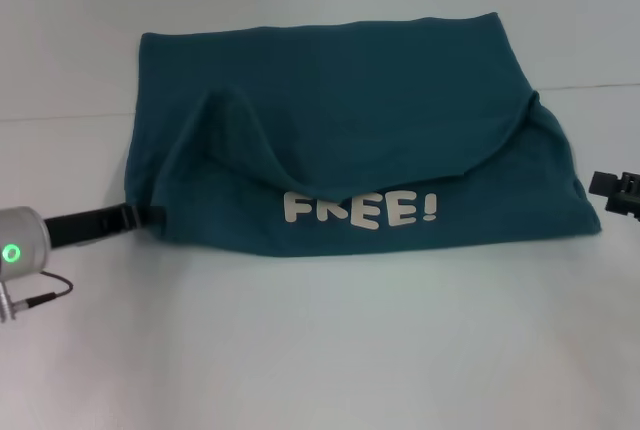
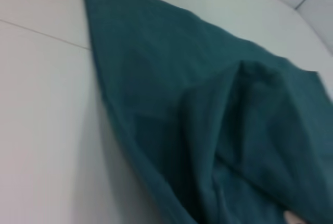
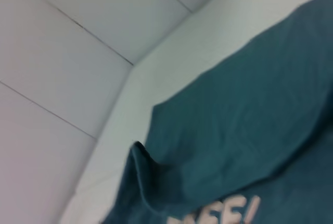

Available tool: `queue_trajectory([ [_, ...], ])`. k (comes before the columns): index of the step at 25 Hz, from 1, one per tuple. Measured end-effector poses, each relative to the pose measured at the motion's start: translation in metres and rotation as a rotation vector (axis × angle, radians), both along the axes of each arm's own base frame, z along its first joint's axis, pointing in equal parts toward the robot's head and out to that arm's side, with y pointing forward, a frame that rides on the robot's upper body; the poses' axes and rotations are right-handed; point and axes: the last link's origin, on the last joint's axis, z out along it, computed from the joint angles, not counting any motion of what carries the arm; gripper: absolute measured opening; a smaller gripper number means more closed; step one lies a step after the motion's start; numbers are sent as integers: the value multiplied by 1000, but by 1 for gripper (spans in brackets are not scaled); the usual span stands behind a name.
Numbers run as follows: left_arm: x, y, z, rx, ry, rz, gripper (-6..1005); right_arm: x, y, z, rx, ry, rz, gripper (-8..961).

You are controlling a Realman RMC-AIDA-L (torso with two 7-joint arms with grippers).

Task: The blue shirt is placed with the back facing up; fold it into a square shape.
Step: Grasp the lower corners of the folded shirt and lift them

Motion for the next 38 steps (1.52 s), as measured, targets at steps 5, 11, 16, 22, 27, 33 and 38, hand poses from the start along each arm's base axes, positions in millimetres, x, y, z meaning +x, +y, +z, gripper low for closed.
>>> queue_trajectory([
  [5,13,-1,18,-44,-90,-5,6,2,20,18,-85,-89,-102,745],
  [11,21,0,28,-73,-138,0,7,-8,53,31,-100,-205,-164,745],
  [16,20,2,33,-50,-154,11,6,-16,77,28,-139,-352,-207,745],
  [22,18,2,33,-39,-163,26,6,-26,90,10,-167,-434,-190,745],
  [27,16,0,30,-38,-168,36,7,-25,94,-5,-165,-484,-184,746],
  [33,14,-2,27,-42,-176,48,8,-15,91,-19,-174,-512,-207,739],
  [38,15,-3,23,-46,-183,49,8,-15,92,-30,-162,-528,-196,734],
])
